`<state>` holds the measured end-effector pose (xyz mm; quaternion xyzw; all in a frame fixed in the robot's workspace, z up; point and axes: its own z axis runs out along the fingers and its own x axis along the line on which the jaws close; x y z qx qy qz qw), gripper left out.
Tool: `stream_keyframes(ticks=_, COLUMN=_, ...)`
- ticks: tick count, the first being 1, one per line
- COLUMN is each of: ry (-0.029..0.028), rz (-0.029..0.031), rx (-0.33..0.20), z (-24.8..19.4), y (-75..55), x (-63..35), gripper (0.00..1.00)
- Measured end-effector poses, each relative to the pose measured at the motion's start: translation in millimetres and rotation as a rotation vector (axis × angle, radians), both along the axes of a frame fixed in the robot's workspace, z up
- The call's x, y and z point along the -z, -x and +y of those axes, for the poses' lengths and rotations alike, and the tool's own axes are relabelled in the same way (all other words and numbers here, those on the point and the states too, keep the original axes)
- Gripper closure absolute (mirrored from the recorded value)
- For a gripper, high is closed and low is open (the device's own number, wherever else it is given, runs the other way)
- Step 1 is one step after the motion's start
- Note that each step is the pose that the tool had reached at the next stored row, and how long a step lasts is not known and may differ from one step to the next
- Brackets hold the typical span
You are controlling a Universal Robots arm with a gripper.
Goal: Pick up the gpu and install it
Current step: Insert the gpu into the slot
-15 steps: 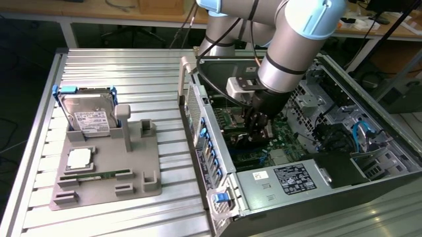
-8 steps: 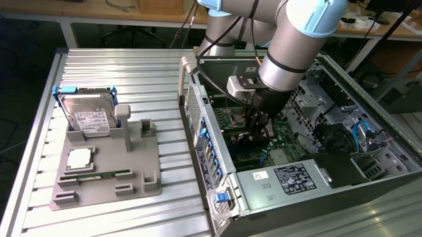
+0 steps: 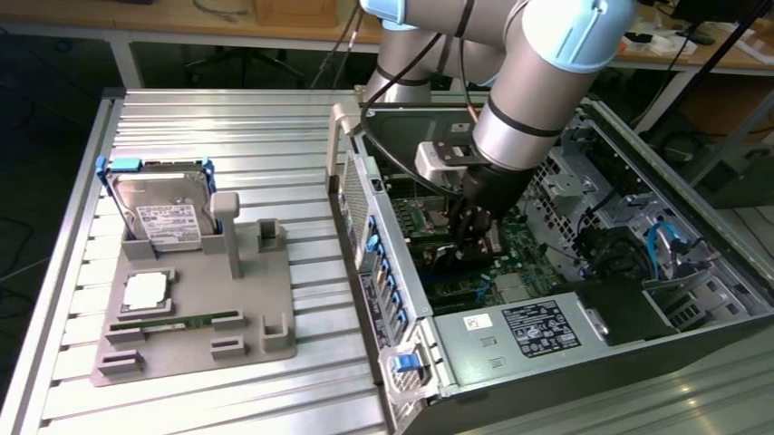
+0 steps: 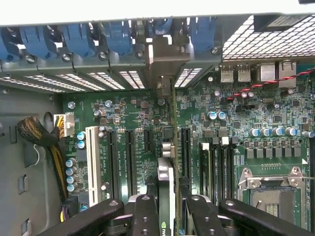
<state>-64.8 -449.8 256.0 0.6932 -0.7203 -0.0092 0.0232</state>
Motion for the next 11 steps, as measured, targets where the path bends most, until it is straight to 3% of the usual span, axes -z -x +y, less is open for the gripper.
stream_keyframes(ticks=7, ry=-0.0011, rz=-0.0004, rx=0.000, z=0.1, y=0.0, x=4.0, gripper=0.73)
stream_keyframes(ticks=11, ry=-0.0012, rz=-0.0004, rx=0.000, z=0.2, y=0.0, x=-2.6, gripper=0.73)
